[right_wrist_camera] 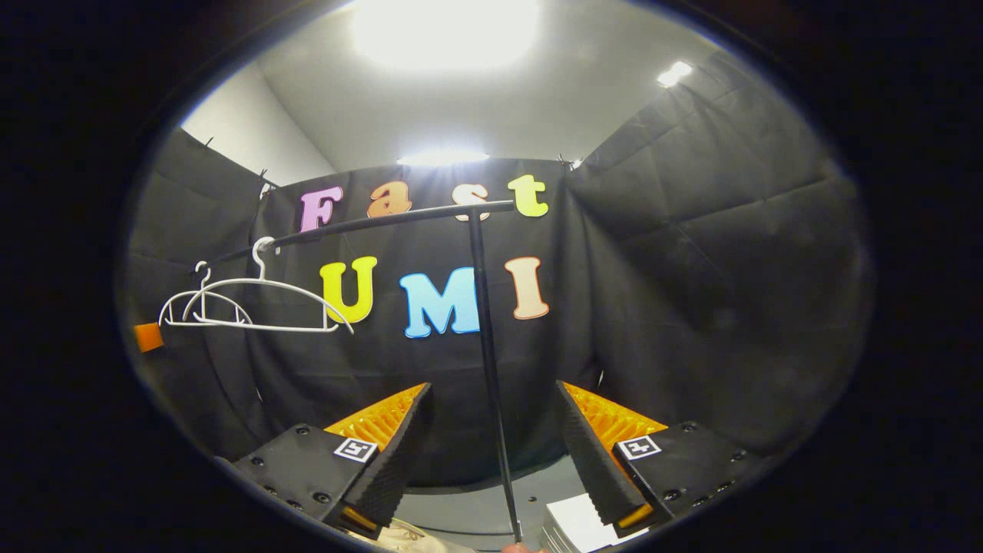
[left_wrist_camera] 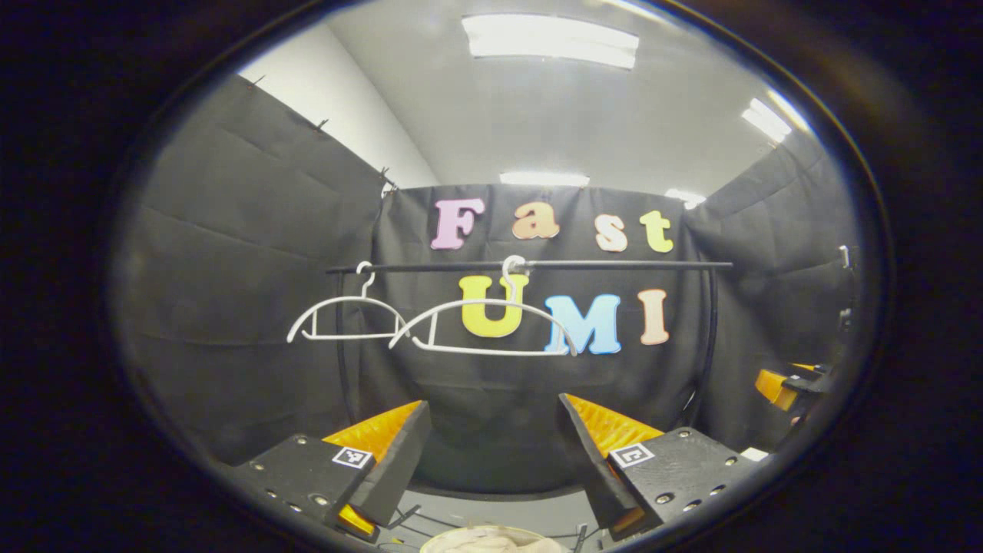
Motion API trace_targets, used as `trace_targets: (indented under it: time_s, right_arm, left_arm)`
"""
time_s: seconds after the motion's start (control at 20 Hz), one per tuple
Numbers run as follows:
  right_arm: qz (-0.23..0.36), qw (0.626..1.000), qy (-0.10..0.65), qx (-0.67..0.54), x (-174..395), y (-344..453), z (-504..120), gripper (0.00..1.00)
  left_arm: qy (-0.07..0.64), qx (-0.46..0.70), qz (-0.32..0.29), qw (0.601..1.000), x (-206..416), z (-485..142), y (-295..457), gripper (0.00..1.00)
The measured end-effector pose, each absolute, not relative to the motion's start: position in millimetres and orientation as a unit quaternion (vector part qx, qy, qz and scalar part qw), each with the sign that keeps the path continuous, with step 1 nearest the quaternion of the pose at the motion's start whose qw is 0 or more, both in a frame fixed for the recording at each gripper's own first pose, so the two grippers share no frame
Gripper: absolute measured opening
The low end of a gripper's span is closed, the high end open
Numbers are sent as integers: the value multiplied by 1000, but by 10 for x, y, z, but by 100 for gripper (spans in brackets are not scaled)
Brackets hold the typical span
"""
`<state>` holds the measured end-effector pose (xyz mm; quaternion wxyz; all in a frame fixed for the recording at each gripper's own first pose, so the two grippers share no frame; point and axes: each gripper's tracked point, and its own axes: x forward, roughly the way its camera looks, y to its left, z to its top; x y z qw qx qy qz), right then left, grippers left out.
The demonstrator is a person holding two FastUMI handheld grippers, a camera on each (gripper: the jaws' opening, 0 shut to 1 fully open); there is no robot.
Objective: Grasp the clothes on the hanger with both hands and then place them into the laundry hamper below.
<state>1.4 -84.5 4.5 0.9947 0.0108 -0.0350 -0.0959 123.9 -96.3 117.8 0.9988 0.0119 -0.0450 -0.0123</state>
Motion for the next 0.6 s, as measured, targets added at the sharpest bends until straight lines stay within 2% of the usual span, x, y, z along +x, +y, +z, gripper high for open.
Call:
trace_targets:
  time_s: [0.05, 0.1, 0.6]
  right_arm:
    - [-96, 995, -31, 9, 17, -792, 12, 92]
    - [-95, 995, -29, 8, 24, -736, -9, 98]
    - [-89, 996, -25, -18, 29, -369, -171, 98]
  left_arm:
    - [-42, 11, -17, 999, 1273, 1141, -959, 96]
    - [-43, 13, -22, 999, 1312, 1111, -959, 96]
    - [-42, 5, -36, 998, 1512, 725, -695, 95]
